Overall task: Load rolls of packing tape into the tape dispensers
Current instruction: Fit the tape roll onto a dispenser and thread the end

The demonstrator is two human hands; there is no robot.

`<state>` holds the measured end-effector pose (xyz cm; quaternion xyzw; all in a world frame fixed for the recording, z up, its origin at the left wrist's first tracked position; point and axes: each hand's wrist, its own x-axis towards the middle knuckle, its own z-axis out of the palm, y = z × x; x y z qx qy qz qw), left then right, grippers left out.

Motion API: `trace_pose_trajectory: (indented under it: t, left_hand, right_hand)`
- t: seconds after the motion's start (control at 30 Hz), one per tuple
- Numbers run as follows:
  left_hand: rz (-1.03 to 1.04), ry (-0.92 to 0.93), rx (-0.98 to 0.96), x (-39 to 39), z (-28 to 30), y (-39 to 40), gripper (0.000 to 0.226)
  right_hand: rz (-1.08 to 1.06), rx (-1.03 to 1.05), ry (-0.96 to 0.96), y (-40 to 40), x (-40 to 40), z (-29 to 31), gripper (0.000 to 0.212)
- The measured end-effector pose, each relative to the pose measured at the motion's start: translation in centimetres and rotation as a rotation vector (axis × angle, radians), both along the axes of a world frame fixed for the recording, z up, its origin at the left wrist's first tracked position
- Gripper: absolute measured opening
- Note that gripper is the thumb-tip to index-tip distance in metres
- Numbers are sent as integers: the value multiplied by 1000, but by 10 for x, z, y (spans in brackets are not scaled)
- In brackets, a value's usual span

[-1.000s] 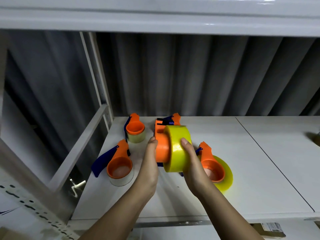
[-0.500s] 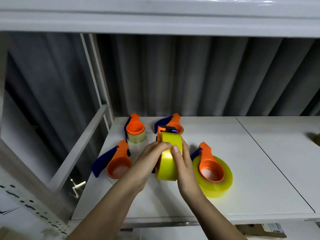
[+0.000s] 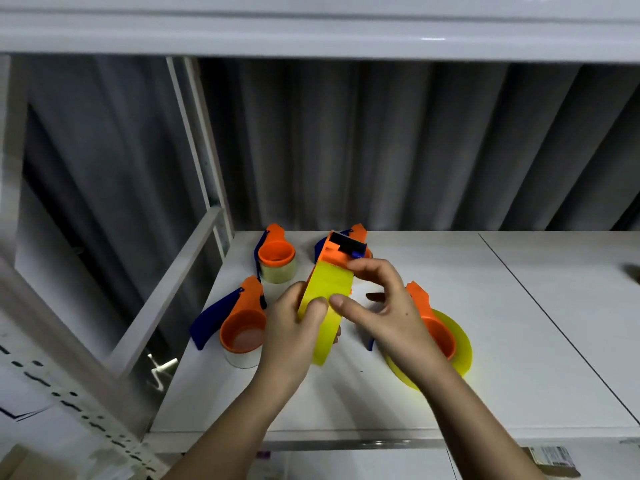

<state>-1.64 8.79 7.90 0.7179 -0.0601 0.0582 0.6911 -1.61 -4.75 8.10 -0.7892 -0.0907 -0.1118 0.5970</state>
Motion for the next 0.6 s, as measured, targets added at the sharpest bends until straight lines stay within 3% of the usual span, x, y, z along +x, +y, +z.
trace_pose_trajectory:
  t: [0.13, 0.37, 0.6]
  left_hand:
    - [-22, -47, 54, -1, -5, 7, 42]
    - [-17, -125, 176, -1, -7, 16, 33]
    - [0, -111, 160, 0, -9, 16, 32]
  right_hand:
    - [60, -144, 34, -10, 0, 15, 43]
    - [95, -221, 21, -15, 2, 33, 33]
    - [-9, -362, -282, -9, 0, 31, 7]
